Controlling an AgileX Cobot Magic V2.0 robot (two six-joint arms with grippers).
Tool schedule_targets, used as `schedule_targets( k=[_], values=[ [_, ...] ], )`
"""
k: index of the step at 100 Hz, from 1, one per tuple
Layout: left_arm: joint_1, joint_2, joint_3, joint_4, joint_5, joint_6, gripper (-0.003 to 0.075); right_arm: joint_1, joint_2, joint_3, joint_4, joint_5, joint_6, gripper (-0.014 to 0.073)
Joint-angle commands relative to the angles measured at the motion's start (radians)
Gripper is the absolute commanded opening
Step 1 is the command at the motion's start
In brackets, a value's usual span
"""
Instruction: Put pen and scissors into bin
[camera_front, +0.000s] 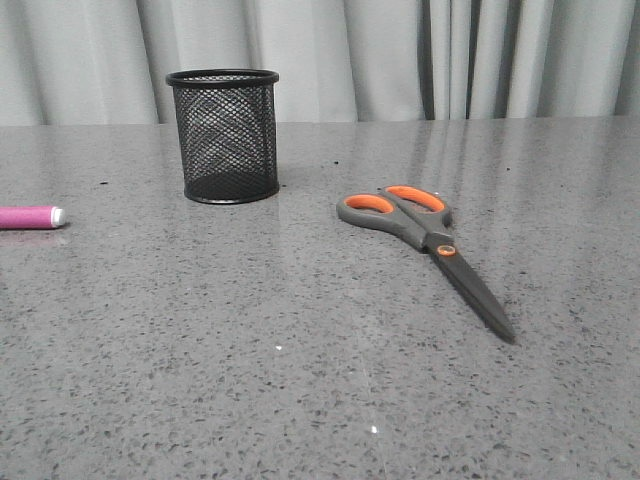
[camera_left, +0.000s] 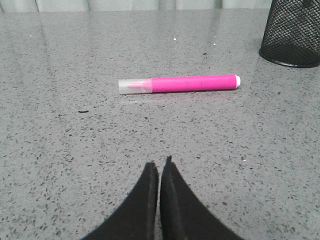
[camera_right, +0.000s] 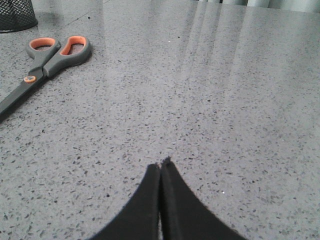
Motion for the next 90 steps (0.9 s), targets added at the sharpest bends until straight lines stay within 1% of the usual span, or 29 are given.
schedule_targets(
  k=[1,66,70,71,78,83,90],
  values=[
    [0.002,-0.029,0.044,-0.011,-0.058,-0.007,-0.0019,-0.003,-0.016,0.015,-0.013,-0.037,-0.007,-0.0076],
    [0.002,-0.029,0.044,-0.011,-0.058,-0.007,-0.0019,-0.003,-0.016,0.015,-0.019,-0.054,-0.007,-0.0076],
    [0.002,-0.029,0.044,-0.011,-0.058,-0.007,-0.0019,-0.003,-0.016,0.015,-0.066,-0.073,-0.007,-0.0076],
    [0.002,-0.029,0.044,-0.011,-0.058,-0.007,-0.0019,-0.003,-0.016,0.015,-0.110,-0.081,-0.007,-0.0076],
    [0.002,-0.029,0.044,-0.002,-0.058,-0.007,-0.0019,-0.003,-0.016,0.015,-0.224,-0.146,-0.007,-0.0076],
    [0.002,-0.029,0.044,0.034,-0.058,-0.007,-0.0019,-0.003,-0.016,0.015,-0.237,-0.211,-0.007,-0.0076],
    [0.002,-0.029,0.044,0.034,-0.072,-0.007,-0.0019,-0.003,-0.016,0.015,-0.223,-0.329,-0.007,-0.0076]
  ],
)
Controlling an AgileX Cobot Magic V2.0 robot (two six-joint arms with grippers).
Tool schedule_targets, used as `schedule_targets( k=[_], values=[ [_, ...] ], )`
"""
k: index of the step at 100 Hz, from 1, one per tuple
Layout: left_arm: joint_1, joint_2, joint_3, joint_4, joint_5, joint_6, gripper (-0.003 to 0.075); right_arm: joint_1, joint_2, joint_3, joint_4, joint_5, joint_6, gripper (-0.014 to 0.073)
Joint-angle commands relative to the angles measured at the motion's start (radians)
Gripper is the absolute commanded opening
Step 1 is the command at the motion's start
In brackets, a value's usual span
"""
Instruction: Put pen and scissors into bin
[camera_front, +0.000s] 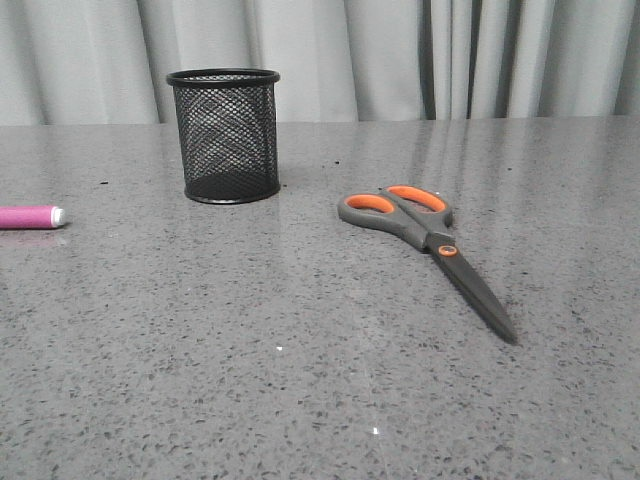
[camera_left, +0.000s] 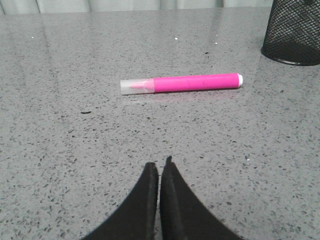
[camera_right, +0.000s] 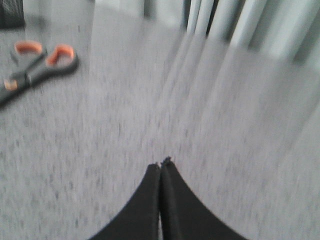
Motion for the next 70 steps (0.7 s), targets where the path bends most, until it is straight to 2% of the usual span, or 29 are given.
schedule_targets(
  k=[1,10,21,26,32,36,51,63,70],
  values=[
    [0.002,-0.029,0.044,0.014,-0.074,-0.007,-0.0019,-0.003,-0.016,0.015,-0.034,-0.222,-0.007,-0.0076],
    [0.002,-0.029,0.044,0.014,-0.122,-0.007,-0.0019,-0.003,-0.016,0.015,-0.034,-0.364,-0.007,-0.0076],
    [0.002,-0.029,0.044,0.014,-0.243,-0.007,-0.0019,-0.003,-0.016,0.015,-0.029,-0.511,-0.003,-0.0076],
    [0.002,-0.029,0.044,0.014,-0.295,-0.007,-0.0019,-0.003,-0.016,0.015,-0.006,-0.555,0.039,-0.0076],
    [0.002,-0.029,0.044,-0.026,-0.388,-0.007,-0.0019,-0.003,-0.016,0.015,0.100,-0.582,0.146,-0.0076],
    [-0.001,-0.029,0.044,-0.110,-0.438,-0.007,-0.0019,-0.003,-0.016,0.015,0.147,-0.586,0.204,-0.0076],
    [-0.003,-0.029,0.042,-0.529,-0.600,-0.007,-0.0019,-0.003,-0.007,0.012,0.269,-0.454,0.204,-0.0076],
    [-0.003,-0.029,0.038,-0.769,-0.598,-0.007,-0.0019,-0.003,-0.007,0.012,0.320,-0.425,0.204,-0.0063],
    [-0.003,-0.029,0.028,-0.834,-0.571,-0.007,-0.0018,-0.003,-0.007,-0.006,0.354,-0.418,0.209,-0.0053]
  ],
)
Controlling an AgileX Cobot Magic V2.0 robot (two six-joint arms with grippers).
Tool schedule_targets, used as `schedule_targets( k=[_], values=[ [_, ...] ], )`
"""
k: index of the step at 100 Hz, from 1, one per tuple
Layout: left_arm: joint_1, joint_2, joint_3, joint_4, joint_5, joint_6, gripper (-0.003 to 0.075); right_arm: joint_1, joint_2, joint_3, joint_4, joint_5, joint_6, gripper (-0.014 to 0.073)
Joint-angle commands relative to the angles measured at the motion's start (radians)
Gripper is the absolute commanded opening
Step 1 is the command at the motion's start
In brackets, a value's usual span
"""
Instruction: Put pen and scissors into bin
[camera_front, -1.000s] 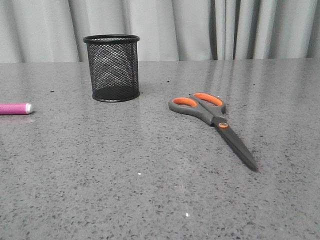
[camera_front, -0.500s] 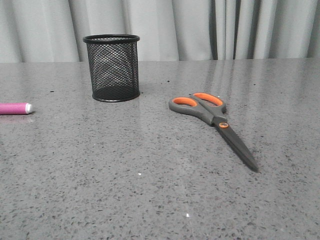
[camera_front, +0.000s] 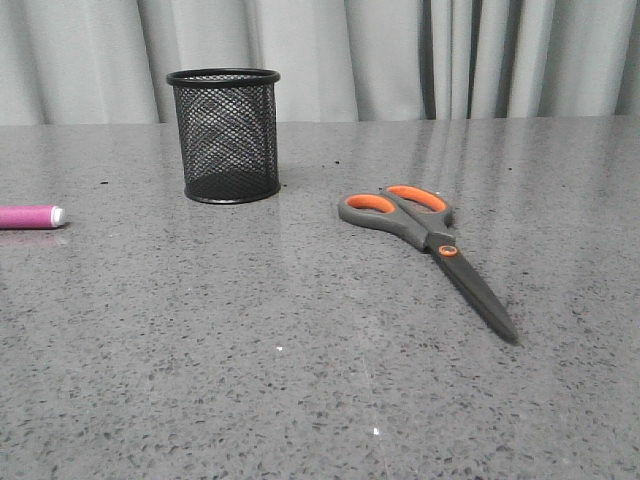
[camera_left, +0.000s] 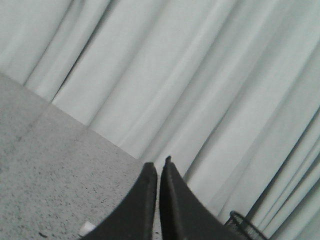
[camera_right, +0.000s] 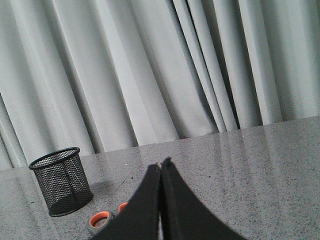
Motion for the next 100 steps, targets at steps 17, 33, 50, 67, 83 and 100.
schedule_targets(
  k=[17,33,50,67,83,100],
  values=[
    [-0.003,-0.002,-0.093,0.032,0.243,-0.007,0.0177,-0.002,0.005,-0.119,0.062,0.151,0.007,-0.0046],
    [-0.003,0.097,-0.241,0.133,0.410,0.003,0.0397,-0.002,0.109,-0.237,0.062,0.288,0.007,0.0094],
    [-0.003,0.259,-0.403,0.233,0.613,0.006,0.0271,-0.002,0.283,-0.357,0.062,0.426,0.007,0.0387],
    [-0.003,0.433,-0.558,0.298,0.795,0.110,0.0140,-0.002,0.487,-0.483,0.058,0.610,-0.033,0.0399],
    [-0.003,0.598,-0.699,0.354,0.933,0.284,0.0153,-0.002,0.600,-0.549,0.058,0.637,-0.089,0.0399],
    [-0.003,0.802,-0.851,0.432,1.044,0.424,0.0213,0.010,0.630,-0.560,0.058,0.574,-0.093,0.0399]
  ],
)
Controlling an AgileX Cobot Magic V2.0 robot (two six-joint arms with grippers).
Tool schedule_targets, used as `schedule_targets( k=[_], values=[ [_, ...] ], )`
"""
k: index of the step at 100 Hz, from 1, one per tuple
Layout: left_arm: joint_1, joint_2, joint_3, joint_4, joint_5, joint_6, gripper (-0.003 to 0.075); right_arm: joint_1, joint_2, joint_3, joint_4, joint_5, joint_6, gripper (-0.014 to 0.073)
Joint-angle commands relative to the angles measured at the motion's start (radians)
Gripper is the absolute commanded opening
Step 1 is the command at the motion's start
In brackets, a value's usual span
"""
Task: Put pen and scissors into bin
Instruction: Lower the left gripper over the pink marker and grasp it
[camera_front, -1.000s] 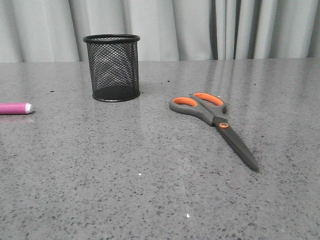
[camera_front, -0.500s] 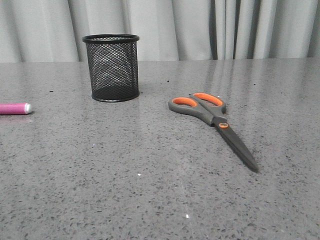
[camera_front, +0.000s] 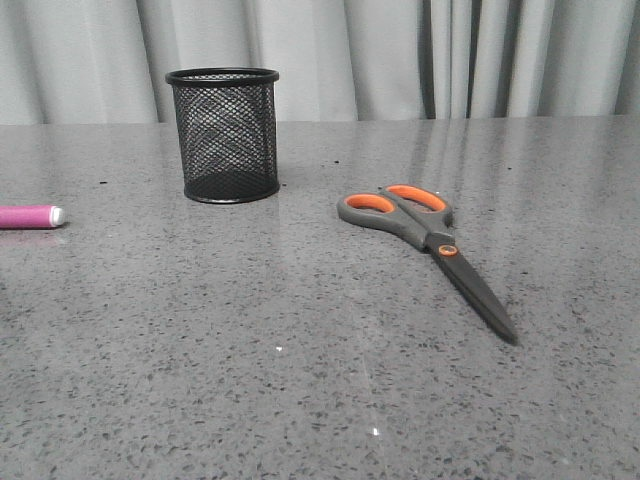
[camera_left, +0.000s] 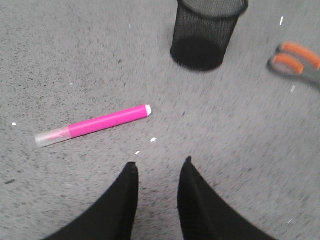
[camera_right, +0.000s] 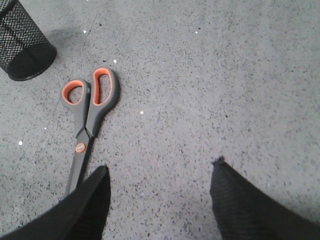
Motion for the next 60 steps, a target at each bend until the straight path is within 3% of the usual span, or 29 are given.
schedule_targets(
  k=[1,21,40,55,60],
  values=[
    [-0.005,0.101,-0.115,0.023,0.002,0.081,0.0212,0.011,0.015,-0.039,-0.004,-0.096,-0.028,0.0399],
    [-0.061,0.351,-0.325,0.141,0.061,0.165,0.0212,0.056,0.015,-0.039,-0.004,-0.109,-0.054,0.0399],
    [-0.113,0.557,-0.495,0.126,0.251,0.478,0.0235,0.079,0.015,-0.039,-0.007,-0.108,-0.054,0.0399],
    [-0.125,0.648,-0.550,0.121,0.380,0.855,0.0263,0.080,0.015,-0.039,-0.007,-0.106,-0.054,0.0399],
    [-0.121,0.670,-0.552,0.124,0.413,0.886,0.0263,0.080,0.015,-0.039,-0.007,-0.106,-0.054,0.0399]
  ],
)
